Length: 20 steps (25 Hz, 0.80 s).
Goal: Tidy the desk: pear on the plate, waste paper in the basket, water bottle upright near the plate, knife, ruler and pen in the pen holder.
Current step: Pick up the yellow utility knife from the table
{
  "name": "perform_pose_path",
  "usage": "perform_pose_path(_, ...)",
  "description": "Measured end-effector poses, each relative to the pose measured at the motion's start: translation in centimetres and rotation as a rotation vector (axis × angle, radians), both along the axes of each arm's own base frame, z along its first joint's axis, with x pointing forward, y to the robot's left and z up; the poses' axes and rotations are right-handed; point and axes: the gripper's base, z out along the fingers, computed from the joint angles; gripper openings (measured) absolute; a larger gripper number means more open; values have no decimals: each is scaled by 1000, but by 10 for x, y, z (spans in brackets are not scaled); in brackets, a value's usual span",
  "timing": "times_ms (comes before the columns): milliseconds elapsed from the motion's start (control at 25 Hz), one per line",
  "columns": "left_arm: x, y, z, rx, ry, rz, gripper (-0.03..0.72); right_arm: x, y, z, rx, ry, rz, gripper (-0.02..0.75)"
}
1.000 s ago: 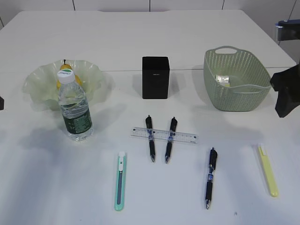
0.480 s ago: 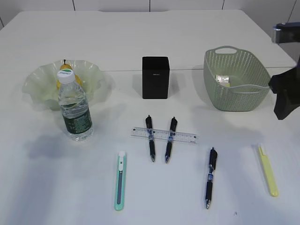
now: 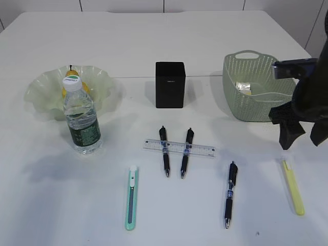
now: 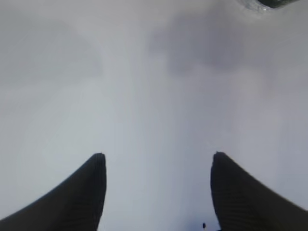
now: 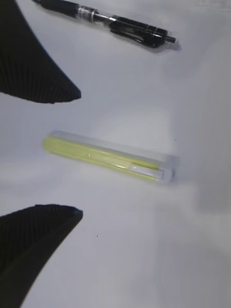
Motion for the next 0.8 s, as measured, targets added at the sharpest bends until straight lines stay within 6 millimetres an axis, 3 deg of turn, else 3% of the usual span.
perform_pose_path(400, -2, -1, 0, -6, 26, -1, 468, 20, -9, -43, -27, 16, -72, 470)
perform_pose_path(600, -2, -1, 0, -6, 22, 0, 468, 24, -28, -52, -12, 28, -145, 450)
perform_pose_path(800, -1, 0, 0, -5, 13, 0, 467, 29, -30, -64, 36, 39, -177, 449)
